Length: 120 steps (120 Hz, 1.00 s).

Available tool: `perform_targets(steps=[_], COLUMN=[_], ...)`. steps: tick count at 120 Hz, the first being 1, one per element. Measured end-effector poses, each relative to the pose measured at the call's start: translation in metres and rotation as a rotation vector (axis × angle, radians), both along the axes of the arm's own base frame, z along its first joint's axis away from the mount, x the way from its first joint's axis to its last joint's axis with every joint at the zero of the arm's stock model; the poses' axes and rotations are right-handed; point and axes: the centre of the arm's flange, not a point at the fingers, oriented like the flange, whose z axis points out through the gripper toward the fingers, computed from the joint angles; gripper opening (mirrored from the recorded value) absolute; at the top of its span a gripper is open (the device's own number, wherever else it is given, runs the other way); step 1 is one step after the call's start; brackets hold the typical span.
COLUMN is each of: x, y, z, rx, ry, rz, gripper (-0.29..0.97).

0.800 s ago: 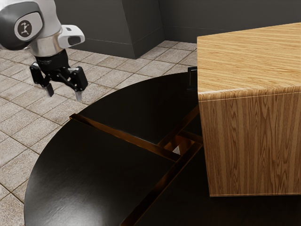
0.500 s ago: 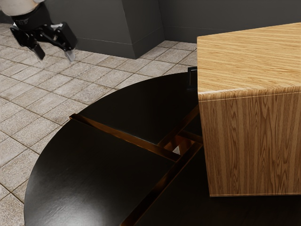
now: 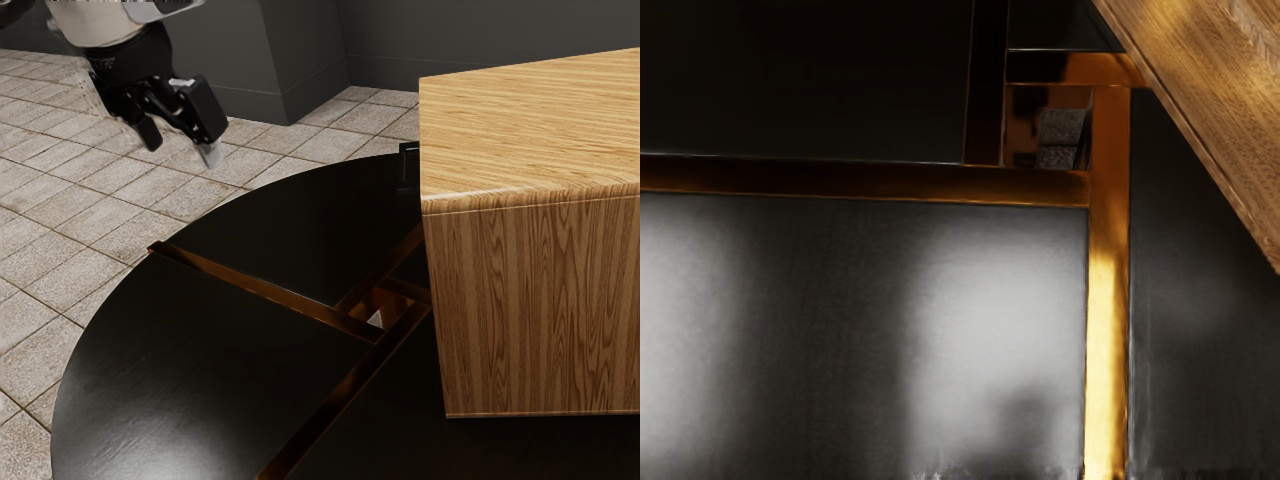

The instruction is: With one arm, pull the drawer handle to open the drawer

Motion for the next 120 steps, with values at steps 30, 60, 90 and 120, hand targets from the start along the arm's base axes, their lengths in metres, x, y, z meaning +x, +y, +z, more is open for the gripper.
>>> perform_targets(steps=[30,60,90,120], x=[-0.002,0.083,0.116,0.136], y=[-0.038,-0.018,-0.003,-0.019], z=[-0.043,-0.089,-0.102,-0.123], rx=[-0.053,-0.207,-0.360,-0.389], ry=[0.091,-0.142,-0.259,-0.269], rz=[-0.134,-0.114,-0.007,0.011], gripper=[0.68,0.68,0.68,0.68])
